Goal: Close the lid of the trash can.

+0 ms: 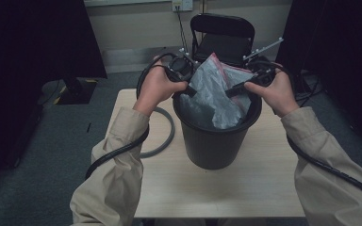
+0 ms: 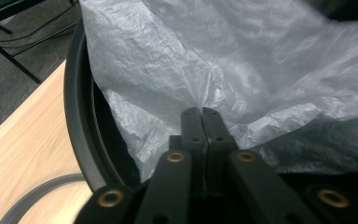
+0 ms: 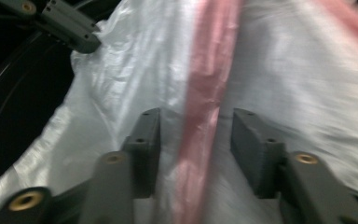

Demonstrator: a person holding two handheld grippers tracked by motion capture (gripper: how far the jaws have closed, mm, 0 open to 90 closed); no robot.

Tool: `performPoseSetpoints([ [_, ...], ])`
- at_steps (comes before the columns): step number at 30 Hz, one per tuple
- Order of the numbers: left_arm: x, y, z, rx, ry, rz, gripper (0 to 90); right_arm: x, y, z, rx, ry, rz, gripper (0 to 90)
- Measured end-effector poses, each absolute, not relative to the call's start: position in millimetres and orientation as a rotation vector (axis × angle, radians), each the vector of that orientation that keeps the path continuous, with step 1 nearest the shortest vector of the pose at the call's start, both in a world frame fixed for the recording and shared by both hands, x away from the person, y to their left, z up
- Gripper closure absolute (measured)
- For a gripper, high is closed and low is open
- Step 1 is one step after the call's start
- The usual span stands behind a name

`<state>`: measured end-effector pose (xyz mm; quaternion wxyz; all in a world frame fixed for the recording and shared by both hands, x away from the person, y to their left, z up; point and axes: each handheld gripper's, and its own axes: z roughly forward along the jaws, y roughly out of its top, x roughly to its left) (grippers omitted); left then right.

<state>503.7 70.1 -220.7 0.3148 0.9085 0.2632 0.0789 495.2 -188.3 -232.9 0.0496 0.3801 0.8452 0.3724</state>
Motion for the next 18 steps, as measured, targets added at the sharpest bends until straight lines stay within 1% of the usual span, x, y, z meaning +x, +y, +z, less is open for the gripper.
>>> performPoseSetpoints([
  [1, 505, 70, -221, 2.391, 0.683, 0.210, 83.8, 495, -185, -235, 1.151, 2.590, 1.137, 63.1],
  [2, 505, 69, -220, 2.365, 0.690, 0.241, 76.6, 495, -181, -238, 1.139, 2.609, 1.143, 66.8],
  [3, 505, 68, -219, 2.340, 0.700, 0.257, 66.2, 494, -177, -241, 1.121, 2.632, 1.148, 70.1],
  [4, 506, 67, -217, 2.307, 0.703, 0.270, 55.4, 493, -174, -242, 1.112, 2.641, 1.149, 71.6],
  [6, 506, 65, -213, 2.262, 0.685, 0.310, 39.4, 491, -169, -243, 1.089, 2.664, 1.167, 75.1],
  [7, 506, 62, -211, 2.239, 0.693, 0.317, 34.2, 490, -166, -243, 1.078, 2.670, 1.166, 75.9],
  [8, 506, 60, -210, 2.230, 0.688, 0.312, 31.6, 489, -163, -243, 1.065, 2.678, 1.162, 76.0],
  [11, 507, 51, -211, 2.235, 0.687, 0.303, 32.3, 485, -156, -243, 1.029, 2.700, 1.178, 78.5],
  [12, 507, 49, -213, 2.247, 0.696, 0.279, 35.5, 484, -154, -243, 1.016, 2.702, 1.182, 78.6],
  [13, 507, 47, -215, 2.250, 0.701, 0.268, 43.3, 483, -153, -243, 1.006, 2.705, 1.180, 78.6],
  [15, 507, 45, -219, 2.278, 0.672, 0.256, 54.6, 481, -151, -243, 1.001, 2.712, 1.173, 78.4],
  [16, 507, 44, -221, 2.285, 0.669, 0.241, 64.0, 481, -151, -244, 1.003, 2.714, 1.176, 78.2],
  [17, 507, 43, -223, 2.290, 0.677, 0.241, 69.1, 480, -151, -245, 0.999, 2.715, 1.182, 78.1],
  [18, 507, 44, -224, 2.312, 0.678, 0.236, 77.7, 479, -151, -245, 1.000, 2.718, 1.178, 77.5],
])
